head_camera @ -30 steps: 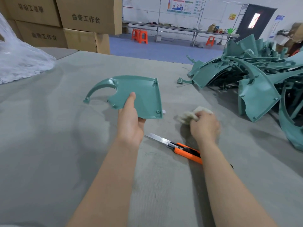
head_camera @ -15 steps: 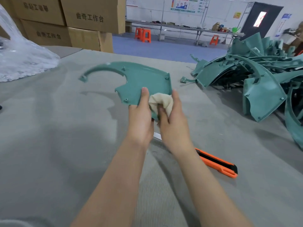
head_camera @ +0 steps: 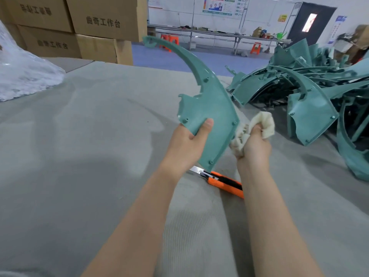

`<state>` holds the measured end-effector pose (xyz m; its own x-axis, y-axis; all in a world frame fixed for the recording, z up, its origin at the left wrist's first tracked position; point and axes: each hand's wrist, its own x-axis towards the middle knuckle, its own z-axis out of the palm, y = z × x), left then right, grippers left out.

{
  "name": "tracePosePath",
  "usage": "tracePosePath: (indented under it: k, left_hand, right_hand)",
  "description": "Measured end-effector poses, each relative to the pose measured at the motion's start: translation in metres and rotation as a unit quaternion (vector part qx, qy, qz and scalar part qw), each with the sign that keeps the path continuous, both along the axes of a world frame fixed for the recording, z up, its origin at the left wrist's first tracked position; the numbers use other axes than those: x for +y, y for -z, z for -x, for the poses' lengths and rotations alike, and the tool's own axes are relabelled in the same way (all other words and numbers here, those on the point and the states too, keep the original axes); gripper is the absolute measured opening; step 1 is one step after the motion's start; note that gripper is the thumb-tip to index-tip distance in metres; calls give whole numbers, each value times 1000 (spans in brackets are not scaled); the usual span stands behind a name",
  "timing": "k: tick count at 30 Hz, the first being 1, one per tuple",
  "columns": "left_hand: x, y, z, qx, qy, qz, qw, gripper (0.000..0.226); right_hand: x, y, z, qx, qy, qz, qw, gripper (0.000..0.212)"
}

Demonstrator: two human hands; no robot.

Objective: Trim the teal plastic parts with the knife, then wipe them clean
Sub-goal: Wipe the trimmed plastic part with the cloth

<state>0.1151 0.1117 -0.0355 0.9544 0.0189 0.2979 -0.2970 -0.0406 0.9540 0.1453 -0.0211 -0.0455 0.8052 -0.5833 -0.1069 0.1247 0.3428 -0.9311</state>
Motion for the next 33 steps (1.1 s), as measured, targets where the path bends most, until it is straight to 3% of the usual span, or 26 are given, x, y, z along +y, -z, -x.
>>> tracePosePath:
  k: [3, 6, 10, 12, 16, 21, 23, 30, 33]
  left_hand:
    - [11, -2, -4, -11, -27, 36, 999, 23]
    - [9, -1, -5, -17, -44, 68, 997, 21]
    - [4, -2, -3, -43, -65, 91, 993, 25]
    - [5, -2, -3, -53, -73, 85, 992, 26]
    - [12, 1, -5, -27, -58, 59, 996, 20]
    - [12, 0, -2, -32, 11, -56, 998, 11]
    - [10, -1, 1, -30, 33, -86, 995, 21]
    - [34, -4, -3, 4, 75, -8, 997, 13]
    - [32, -2, -3, 34, 130, 45, 990, 15]
  right_hand:
    - [-16, -1, 4, -18, 9, -45, 999, 29]
    - [-4, 3, 7, -9, -78, -27, 997, 27]
    - [21, 3, 13, 3, -235, 67, 970, 23]
    - [29, 6, 15, -17, -266, 148, 953, 22]
    - [43, 11, 15, -26, -205, 262, 942, 25]
    - [28, 11, 9, 14, -123, 153, 980, 29]
    - [23, 11, 9, 20, -119, 138, 983, 30]
    - [17, 12, 8, 14, -71, 248, 966, 32]
    - [-1, 13, 4, 33, -65, 221, 972, 28]
